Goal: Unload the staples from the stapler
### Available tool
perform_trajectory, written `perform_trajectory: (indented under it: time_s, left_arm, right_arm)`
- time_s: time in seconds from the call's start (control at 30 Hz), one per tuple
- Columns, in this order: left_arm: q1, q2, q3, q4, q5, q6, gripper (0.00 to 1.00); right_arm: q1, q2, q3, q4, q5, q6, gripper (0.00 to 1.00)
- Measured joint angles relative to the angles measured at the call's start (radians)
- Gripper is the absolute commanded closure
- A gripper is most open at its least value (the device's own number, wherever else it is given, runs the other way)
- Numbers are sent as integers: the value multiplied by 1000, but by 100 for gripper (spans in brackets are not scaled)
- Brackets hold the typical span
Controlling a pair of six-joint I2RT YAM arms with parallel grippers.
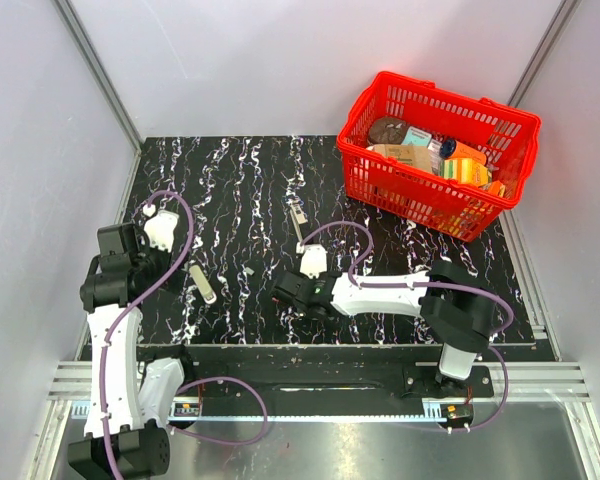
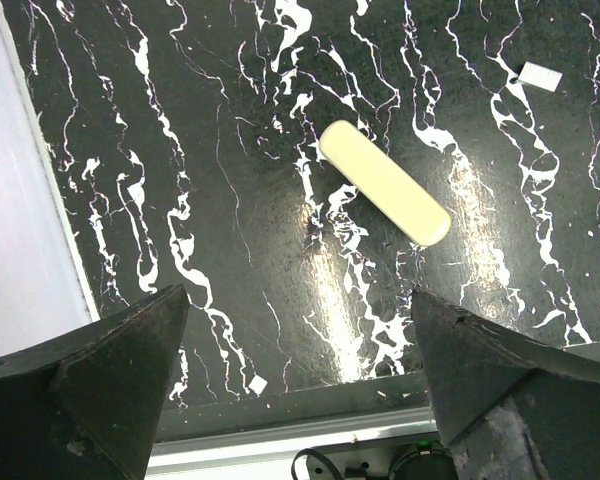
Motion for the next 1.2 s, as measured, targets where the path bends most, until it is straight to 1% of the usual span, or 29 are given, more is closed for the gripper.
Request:
perform_trajectory:
  time_s: [0.37,0.8,1.2]
  left_arm:
    - [0,22,0,0,0,-1,2]
    - [0,21,0,0,0,-1,1]
    - [0,21,0,0,1,-1,1]
  right_arm:
    - [0,-6,-31,92,-98,-71,100]
    - [-2,5,-21,113,-101,-114,100]
    - [-29,21,-11,117,-101,-145,100]
